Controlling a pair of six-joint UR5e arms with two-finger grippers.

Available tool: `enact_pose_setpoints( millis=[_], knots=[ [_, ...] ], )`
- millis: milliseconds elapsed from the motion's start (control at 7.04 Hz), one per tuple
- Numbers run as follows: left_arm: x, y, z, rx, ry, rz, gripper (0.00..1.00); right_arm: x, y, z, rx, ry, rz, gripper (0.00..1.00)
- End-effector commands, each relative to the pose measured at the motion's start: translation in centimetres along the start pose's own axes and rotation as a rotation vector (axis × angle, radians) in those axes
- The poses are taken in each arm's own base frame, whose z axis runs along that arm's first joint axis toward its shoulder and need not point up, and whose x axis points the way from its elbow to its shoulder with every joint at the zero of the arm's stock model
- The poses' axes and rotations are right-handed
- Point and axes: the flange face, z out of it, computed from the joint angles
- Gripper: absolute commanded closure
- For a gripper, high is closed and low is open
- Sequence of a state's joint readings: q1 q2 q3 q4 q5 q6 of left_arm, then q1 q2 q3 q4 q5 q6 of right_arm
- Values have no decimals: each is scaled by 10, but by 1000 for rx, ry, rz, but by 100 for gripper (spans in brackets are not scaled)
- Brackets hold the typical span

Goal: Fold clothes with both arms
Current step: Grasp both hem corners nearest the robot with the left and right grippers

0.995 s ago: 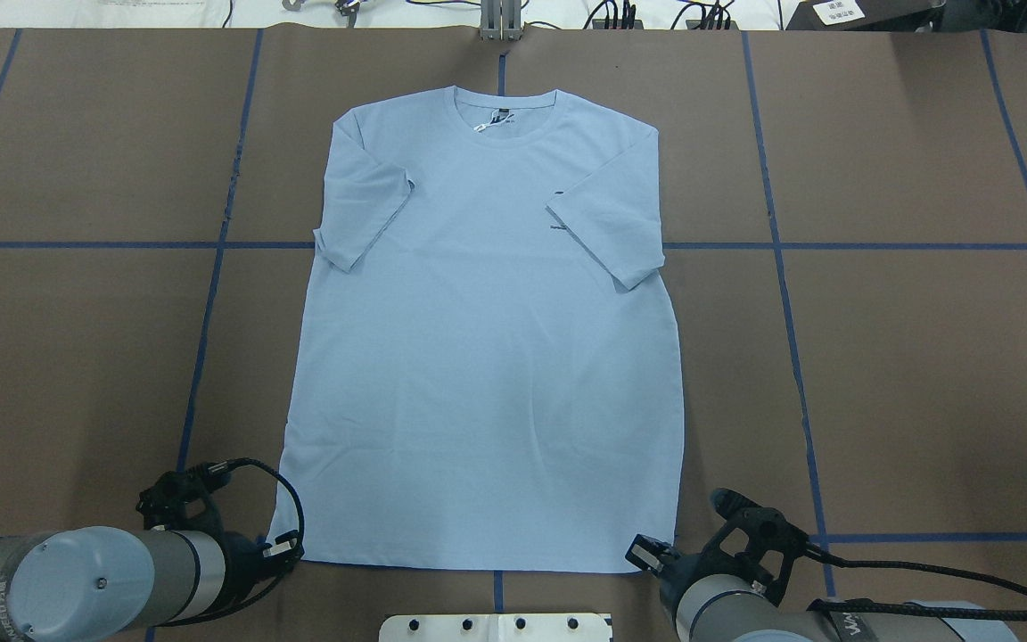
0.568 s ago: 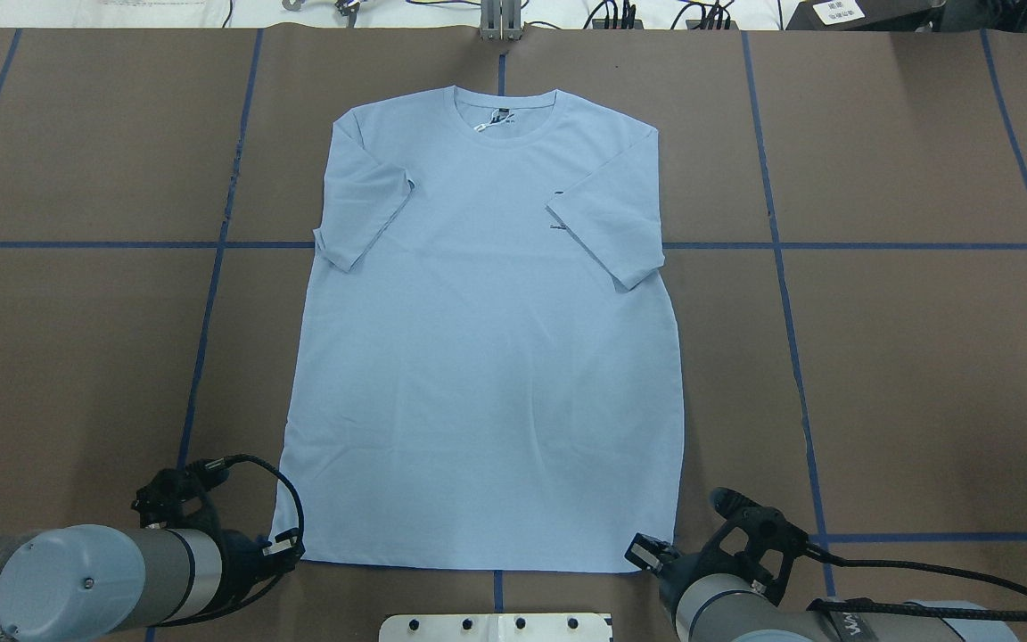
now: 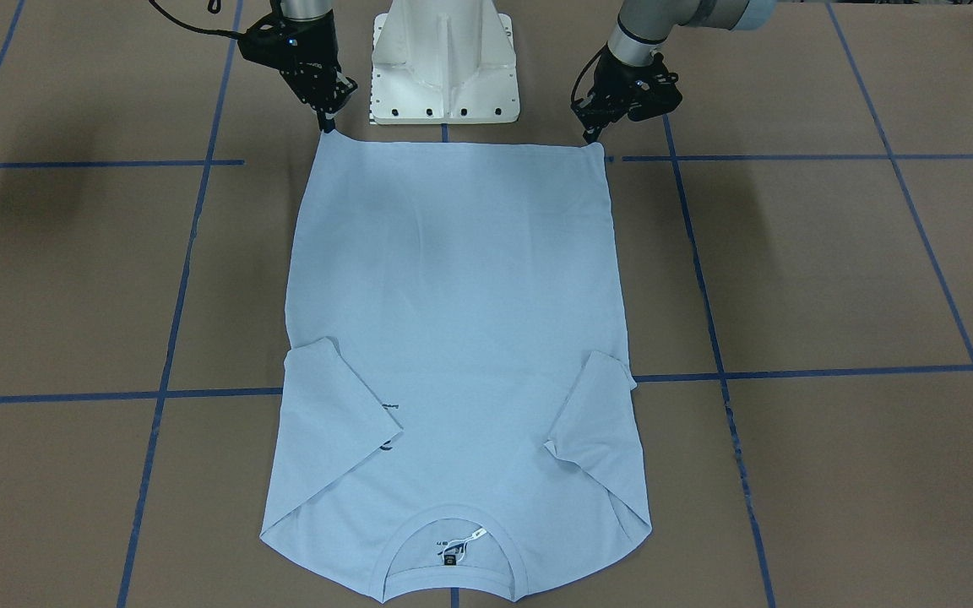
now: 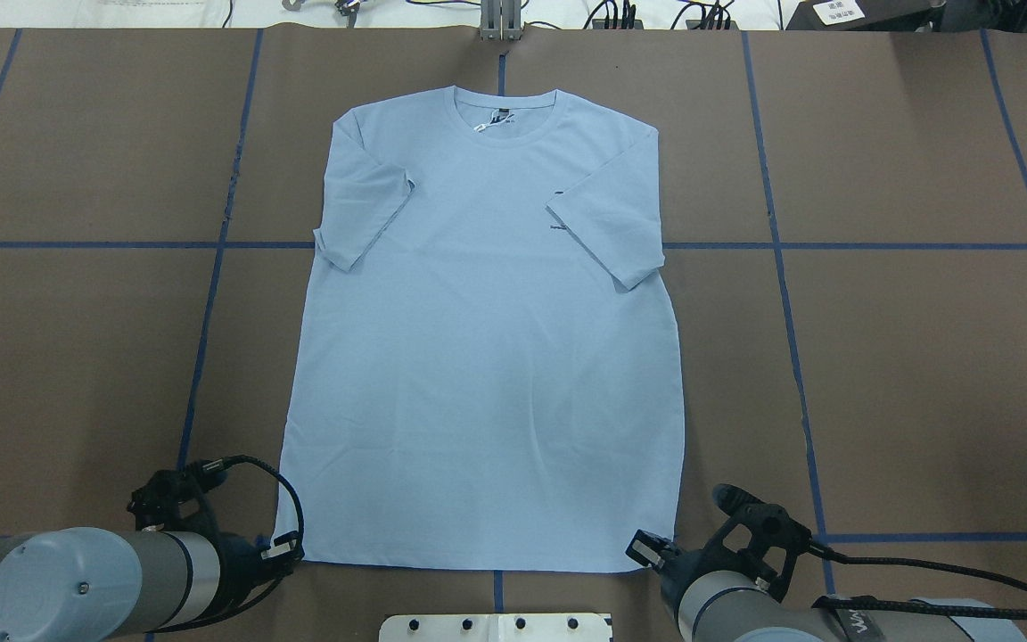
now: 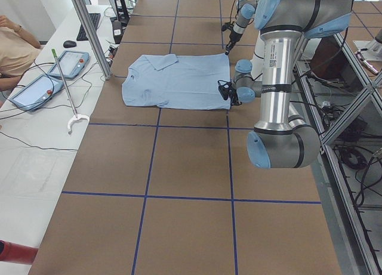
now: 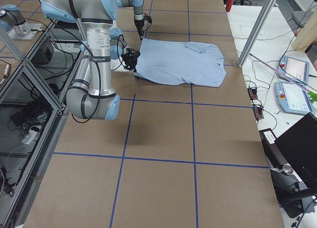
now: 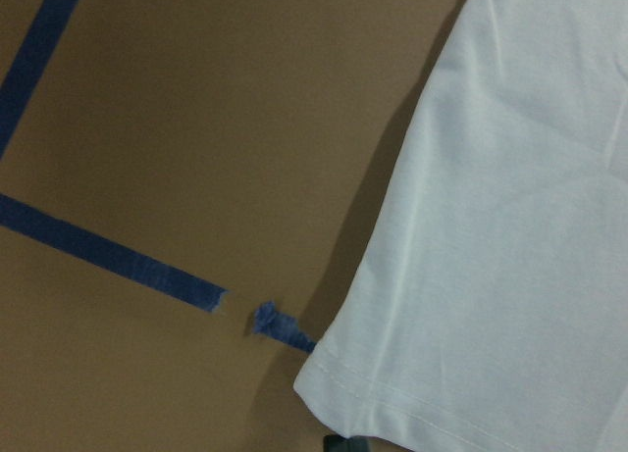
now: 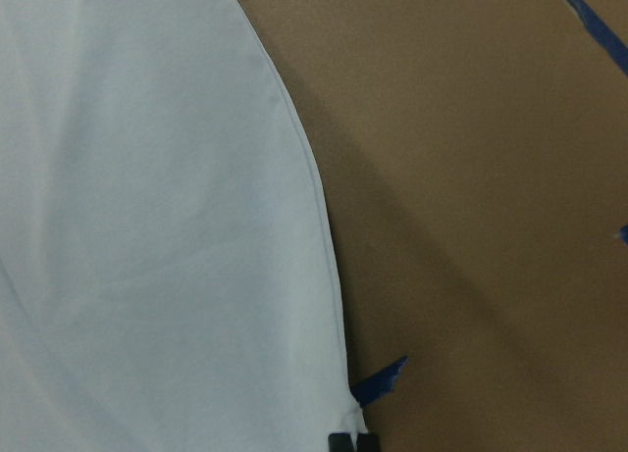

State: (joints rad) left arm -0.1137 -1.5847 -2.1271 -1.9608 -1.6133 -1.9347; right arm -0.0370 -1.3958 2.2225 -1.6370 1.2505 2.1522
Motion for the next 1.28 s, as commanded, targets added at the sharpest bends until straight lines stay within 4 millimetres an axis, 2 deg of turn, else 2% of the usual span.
enact_pose_setpoints(
  millis=[0, 284, 426, 568, 710, 853, 995, 1137],
  knots=[
    [13, 6, -28, -22, 56, 0, 100, -3, -10, -22, -17, -32, 17, 100],
    [19, 13, -43, -41, 83, -25, 100, -4, -12, -41, -46, -54, 24, 100],
    [21, 18, -52, -51, 93, -36, 100, 3, -12, -52, -52, -39, 9, 100],
    [9, 33, -35, -46, 0, -43, 100, 4, -11, -50, -47, -29, 3, 100],
    [4, 23, -20, 9, -55, -42, 89, 6, -11, -48, -42, -23, 1, 100],
    [-1, 18, -4, 28, -82, -44, 65, 6, -10, -46, -41, -21, -3, 100],
    [-7, 14, 13, 44, -108, -44, 60, 7, -10, -45, -39, -19, -4, 100],
    [-4, 10, 11, 68, -95, -45, 58, 7, -10, -45, -38, -18, -4, 100]
  ],
)
